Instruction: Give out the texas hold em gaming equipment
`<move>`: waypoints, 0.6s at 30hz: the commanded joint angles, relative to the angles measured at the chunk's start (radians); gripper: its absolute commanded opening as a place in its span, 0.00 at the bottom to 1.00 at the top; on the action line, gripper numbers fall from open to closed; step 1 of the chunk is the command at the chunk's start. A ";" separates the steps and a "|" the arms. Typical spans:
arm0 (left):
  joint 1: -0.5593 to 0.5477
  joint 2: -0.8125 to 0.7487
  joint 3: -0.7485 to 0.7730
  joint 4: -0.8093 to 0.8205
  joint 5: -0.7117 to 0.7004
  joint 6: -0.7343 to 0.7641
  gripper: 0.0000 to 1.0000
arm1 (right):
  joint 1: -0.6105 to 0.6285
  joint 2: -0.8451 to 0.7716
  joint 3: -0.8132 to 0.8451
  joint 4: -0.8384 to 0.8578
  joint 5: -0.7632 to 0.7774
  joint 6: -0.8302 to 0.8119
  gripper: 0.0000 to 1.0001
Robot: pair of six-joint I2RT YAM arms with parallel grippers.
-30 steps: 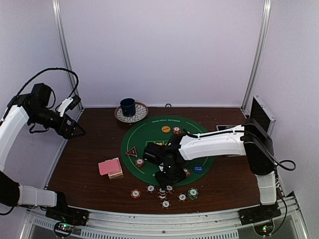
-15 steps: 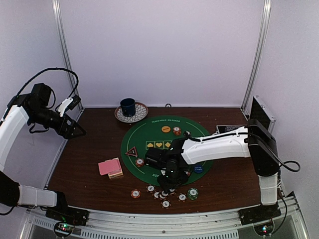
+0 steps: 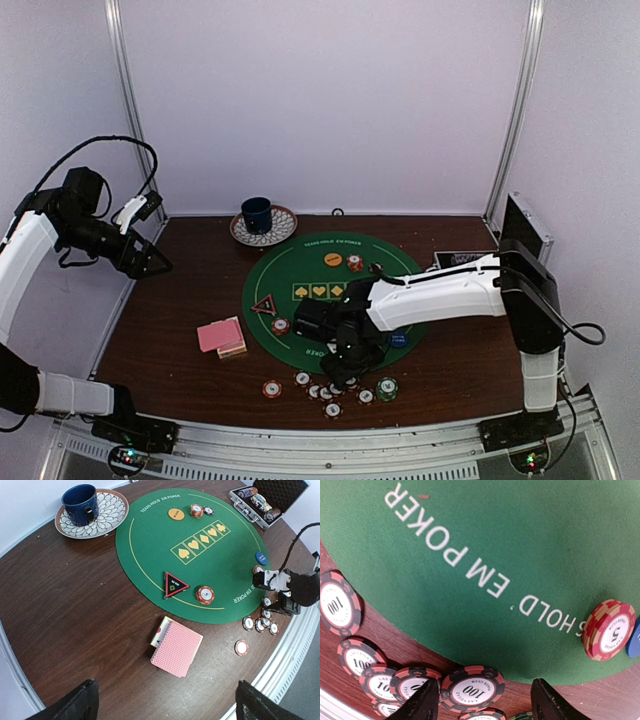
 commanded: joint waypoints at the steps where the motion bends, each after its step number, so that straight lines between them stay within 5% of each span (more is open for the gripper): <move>1: 0.005 -0.002 0.014 0.002 0.028 -0.010 0.98 | 0.005 -0.001 -0.056 -0.032 0.007 -0.001 0.66; 10: 0.005 0.001 0.015 0.002 0.023 -0.012 0.98 | -0.007 0.007 -0.113 0.043 -0.093 0.040 0.54; 18: 0.005 0.002 0.022 0.002 0.034 -0.022 0.98 | -0.020 -0.020 -0.173 0.085 -0.140 0.072 0.54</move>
